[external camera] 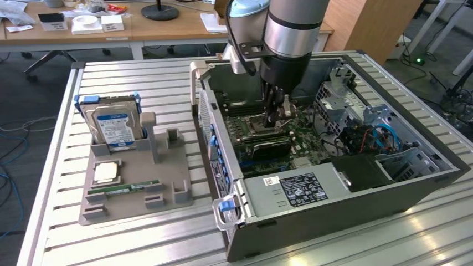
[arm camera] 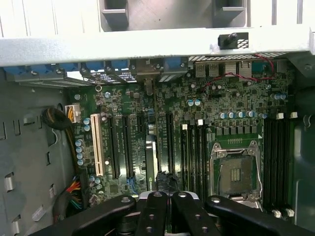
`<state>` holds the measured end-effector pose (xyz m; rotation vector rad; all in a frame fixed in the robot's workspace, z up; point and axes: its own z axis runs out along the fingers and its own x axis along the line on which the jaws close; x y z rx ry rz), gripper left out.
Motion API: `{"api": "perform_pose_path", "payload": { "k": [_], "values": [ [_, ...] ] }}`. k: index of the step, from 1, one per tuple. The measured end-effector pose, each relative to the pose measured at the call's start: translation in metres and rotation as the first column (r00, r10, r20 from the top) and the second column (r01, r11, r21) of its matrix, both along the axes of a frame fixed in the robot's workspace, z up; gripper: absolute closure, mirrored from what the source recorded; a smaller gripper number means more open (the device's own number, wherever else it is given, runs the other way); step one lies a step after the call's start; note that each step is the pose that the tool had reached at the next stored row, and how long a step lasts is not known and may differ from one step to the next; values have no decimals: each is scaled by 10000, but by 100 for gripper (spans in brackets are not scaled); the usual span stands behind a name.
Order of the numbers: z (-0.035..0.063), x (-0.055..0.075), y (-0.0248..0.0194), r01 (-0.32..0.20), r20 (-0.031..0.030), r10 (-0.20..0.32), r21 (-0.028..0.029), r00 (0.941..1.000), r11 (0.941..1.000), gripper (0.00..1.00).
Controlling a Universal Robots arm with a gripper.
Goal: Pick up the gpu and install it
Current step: 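Press down on the gpu until it lock into place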
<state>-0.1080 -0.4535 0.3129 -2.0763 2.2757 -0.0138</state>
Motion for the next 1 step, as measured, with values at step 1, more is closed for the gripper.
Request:
{"api": "perform_pose_path", "payload": {
  "k": [1],
  "values": [
    [0, 0, 0, 1, 0, -1, 0, 10000, 10000, 89]
  ]
}}
